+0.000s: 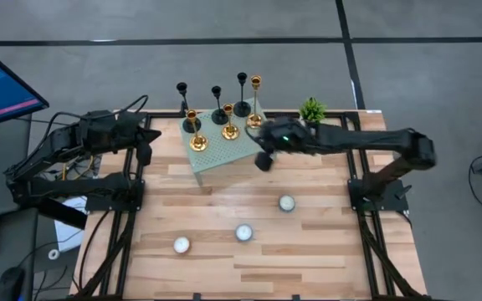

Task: Pick & Place candle stick holders
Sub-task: Put the right blue scented candle on the shelf

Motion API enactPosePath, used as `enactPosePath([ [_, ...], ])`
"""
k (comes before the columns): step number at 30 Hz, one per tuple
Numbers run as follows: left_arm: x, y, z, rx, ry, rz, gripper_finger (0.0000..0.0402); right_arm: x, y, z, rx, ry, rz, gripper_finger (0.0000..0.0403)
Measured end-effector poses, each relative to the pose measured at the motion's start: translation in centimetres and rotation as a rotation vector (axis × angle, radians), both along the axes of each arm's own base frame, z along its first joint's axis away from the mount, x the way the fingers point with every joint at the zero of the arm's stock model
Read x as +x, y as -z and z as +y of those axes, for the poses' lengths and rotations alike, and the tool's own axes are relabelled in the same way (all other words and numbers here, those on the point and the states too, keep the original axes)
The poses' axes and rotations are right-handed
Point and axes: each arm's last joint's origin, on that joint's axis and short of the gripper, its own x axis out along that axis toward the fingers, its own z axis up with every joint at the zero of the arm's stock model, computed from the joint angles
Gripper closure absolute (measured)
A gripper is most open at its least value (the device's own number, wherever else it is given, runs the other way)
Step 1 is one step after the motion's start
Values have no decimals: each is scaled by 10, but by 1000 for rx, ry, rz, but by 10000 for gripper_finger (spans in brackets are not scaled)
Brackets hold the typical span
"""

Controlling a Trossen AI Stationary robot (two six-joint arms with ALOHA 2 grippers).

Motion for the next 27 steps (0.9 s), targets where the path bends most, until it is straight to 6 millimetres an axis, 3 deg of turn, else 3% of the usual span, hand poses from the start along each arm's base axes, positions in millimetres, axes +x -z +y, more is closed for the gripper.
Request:
enactPosePath([
  [5,0,0,0,1,1,1,392,-54,-14,38,204,26,168,403],
  [10,0,0,0,1,1,1,393,-87,-6,73,292,-36,428,369],
  [15,0,0,0,-2,5,0,376,-104,20,105,321,-134,618,262],
  [19,0,0,-1,-12,25,-3,343,-106,50,121,324,-168,619,146],
  [23,1,0,-1,-17,34,-6,306,-101,88,121,372,-155,574,56],
  [27,1,0,-1,-20,40,-6,272,-96,111,115,369,-160,544,10],
])
